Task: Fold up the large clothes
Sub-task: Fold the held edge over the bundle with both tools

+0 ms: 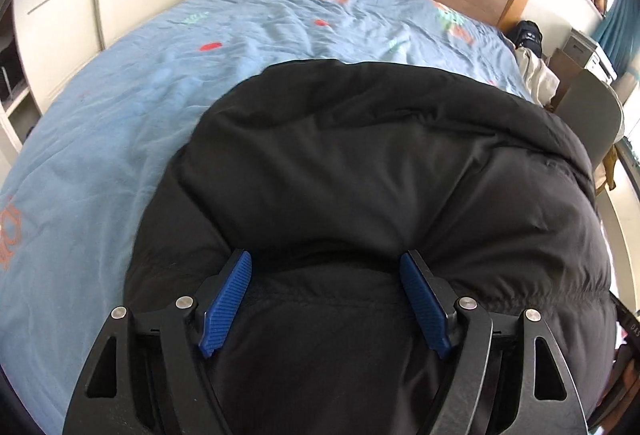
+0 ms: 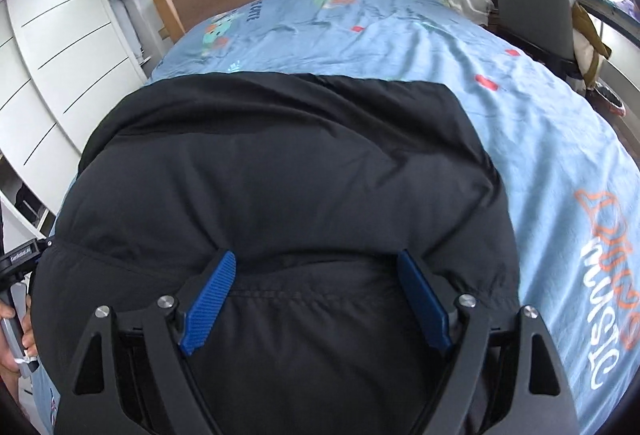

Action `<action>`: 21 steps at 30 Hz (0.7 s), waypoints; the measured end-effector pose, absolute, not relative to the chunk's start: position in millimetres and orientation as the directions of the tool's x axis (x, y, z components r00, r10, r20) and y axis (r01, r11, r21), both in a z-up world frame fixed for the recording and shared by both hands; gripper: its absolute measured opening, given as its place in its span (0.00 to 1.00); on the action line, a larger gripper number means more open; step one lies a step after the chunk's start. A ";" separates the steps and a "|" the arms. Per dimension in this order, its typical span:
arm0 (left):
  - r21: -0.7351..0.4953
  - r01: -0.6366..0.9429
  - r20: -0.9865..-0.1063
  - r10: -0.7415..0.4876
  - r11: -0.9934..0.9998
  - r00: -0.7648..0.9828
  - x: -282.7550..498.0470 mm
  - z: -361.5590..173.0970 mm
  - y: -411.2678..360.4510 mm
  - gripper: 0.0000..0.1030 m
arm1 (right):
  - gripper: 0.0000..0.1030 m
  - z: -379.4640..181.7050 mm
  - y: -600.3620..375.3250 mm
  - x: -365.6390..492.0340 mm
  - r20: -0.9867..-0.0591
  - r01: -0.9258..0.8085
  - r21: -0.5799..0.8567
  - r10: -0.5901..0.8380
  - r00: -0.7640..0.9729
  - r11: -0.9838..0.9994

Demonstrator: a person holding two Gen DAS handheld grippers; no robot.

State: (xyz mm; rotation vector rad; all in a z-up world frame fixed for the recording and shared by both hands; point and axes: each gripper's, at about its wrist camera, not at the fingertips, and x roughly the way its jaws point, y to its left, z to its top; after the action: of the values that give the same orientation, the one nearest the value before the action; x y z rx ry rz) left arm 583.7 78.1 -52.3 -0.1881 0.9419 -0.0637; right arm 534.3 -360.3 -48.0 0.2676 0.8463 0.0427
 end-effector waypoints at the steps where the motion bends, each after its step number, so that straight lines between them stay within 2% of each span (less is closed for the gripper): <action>1: -0.181 -0.027 -0.794 -0.129 0.983 0.594 582.4 -53.3 78.7 0.75 | 0.84 -51.4 -365.8 533.5 -0.737 0.083 0.256 0.139 0.662 0.963; 12: -0.087 -0.025 -0.712 -0.044 0.996 0.701 554.2 -58.5 74.2 0.78 | 0.91 -72.7 -405.0 513.2 -0.757 0.165 0.300 0.129 0.641 0.940; 21: -0.062 -0.025 -0.697 -0.026 0.998 0.717 549.5 -61.6 73.9 0.81 | 0.99 -84.7 -421.7 504.5 -0.765 0.213 0.325 0.124 0.632 0.921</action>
State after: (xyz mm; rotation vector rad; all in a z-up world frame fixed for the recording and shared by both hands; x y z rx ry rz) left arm 549.5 73.9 -61.6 -0.0688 0.7715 -0.0004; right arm 504.5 -421.7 -84.7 0.4096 0.8919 -0.0529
